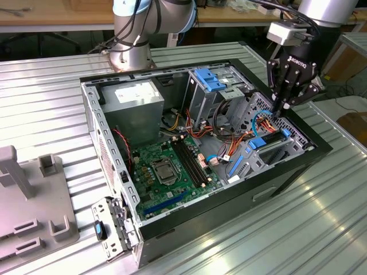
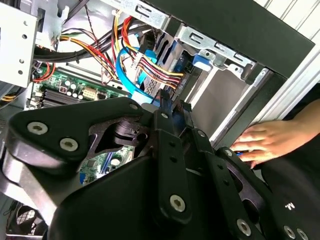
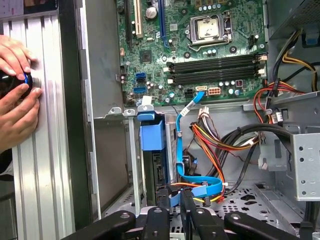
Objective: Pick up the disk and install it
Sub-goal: 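Insert the second disk wire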
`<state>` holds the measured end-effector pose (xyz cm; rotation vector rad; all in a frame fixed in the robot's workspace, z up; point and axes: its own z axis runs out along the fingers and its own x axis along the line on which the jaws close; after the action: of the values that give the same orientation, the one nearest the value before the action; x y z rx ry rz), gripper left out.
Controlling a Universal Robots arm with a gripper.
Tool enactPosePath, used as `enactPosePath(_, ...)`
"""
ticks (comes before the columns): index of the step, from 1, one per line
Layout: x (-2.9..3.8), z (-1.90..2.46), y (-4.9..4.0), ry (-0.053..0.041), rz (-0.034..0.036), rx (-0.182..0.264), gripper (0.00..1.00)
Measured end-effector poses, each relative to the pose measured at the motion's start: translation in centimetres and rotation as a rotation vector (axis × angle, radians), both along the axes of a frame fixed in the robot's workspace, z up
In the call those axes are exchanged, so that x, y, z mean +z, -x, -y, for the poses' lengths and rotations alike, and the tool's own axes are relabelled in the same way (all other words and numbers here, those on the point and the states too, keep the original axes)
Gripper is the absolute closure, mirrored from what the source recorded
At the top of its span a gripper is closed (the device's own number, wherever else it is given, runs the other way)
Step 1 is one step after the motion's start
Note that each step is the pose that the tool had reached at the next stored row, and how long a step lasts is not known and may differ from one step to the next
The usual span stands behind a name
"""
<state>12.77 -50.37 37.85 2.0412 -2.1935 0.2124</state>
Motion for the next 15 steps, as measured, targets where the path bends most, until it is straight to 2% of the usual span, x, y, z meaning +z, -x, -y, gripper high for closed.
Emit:
enactPosePath(3, -0.12, 0.0, 0.14, -0.0003, 0.0, 0.0, 0.76)
enactPosePath(7, -0.7, -0.01, 0.25, 0.0033, -0.0038, 0.0, 0.76)
enactPosePath(8, -0.77, -0.01, 0.25, 0.0047, -0.0069, -0.001, 0.76)
enactPosePath(9, -0.8, -0.04, 0.25, 0.0063, -0.015, -0.002, 0.76)
enactPosePath(10, -0.81, -0.04, 0.26, 0.0077, -0.0165, -0.003, 0.76)
enactPosePath(13, -0.82, -0.03, 0.25, 0.0177, -0.0166, -0.003, 0.76)
enactPosePath(15, -0.82, -0.04, 0.25, 0.0285, -0.0165, -0.003, 0.76)
